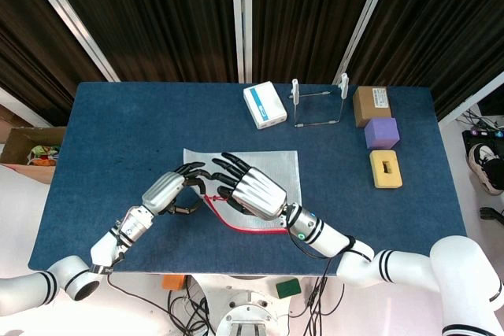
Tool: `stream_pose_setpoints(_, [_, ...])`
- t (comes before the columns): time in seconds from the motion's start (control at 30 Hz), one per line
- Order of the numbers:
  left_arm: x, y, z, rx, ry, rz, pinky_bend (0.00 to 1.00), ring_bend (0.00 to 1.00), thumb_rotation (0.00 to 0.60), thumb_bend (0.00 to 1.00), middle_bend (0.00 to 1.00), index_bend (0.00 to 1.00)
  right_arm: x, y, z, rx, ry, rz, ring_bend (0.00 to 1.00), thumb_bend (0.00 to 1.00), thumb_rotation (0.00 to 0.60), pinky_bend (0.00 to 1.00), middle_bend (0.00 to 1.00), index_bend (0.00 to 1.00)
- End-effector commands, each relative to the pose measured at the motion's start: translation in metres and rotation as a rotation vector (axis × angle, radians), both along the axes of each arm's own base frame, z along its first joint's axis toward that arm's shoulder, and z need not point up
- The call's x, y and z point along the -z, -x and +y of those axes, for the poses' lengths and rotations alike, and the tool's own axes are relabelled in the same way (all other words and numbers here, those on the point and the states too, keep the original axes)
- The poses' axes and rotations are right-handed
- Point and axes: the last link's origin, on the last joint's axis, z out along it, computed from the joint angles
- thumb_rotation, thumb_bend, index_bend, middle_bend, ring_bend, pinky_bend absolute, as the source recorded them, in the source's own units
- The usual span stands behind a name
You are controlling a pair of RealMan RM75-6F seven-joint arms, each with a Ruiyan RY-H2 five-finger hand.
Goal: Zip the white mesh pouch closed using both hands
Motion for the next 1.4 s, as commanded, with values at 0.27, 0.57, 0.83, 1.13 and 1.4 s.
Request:
stream_pose_setpoints(0.27, [0.001, 0.013, -0.007, -0.142, 0.012, -0.21, 0.13, 0.12, 0.6, 0.46, 0.29, 0.62, 0.014, 0.004, 0.011, -0.059, 0.016, 0.063, 0.07, 0.48, 0.6, 0.12, 0.27, 0.71])
stream_pose_setpoints(0.57, [0.006, 0.012, -0.006, -0.285, 0.099, -0.403, 0.13, 0.12, 0.6, 0.47, 0.29, 0.63, 0.028, 0.003, 0.015, -0.135, 0.085, 0.112, 0.02, 0.48, 0.6, 0.04, 0.22, 0.72])
stream_pose_setpoints(0.83, [0.003, 0.012, -0.001, -0.402, 0.156, -0.598, 0.13, 0.12, 0.6, 0.48, 0.29, 0.63, 0.032, 0.0, 0.017, -0.158, 0.101, 0.118, 0.01, 0.48, 0.6, 0.01, 0.21, 0.71])
stream_pose_setpoints(1.13, [-0.005, 0.029, 0.002, -0.43, 0.104, -0.599, 0.13, 0.12, 0.6, 0.49, 0.29, 0.64, 0.018, 0.022, 0.02, -0.138, 0.124, 0.133, 0.01, 0.48, 0.6, 0.0, 0.21, 0.71])
stream_pose_setpoints(1.4, [-0.01, 0.048, 0.001, -0.461, 0.052, -0.578, 0.13, 0.12, 0.6, 0.49, 0.29, 0.64, -0.009, 0.068, 0.034, -0.067, 0.125, 0.177, 0.01, 0.48, 0.6, 0.0, 0.21, 0.71])
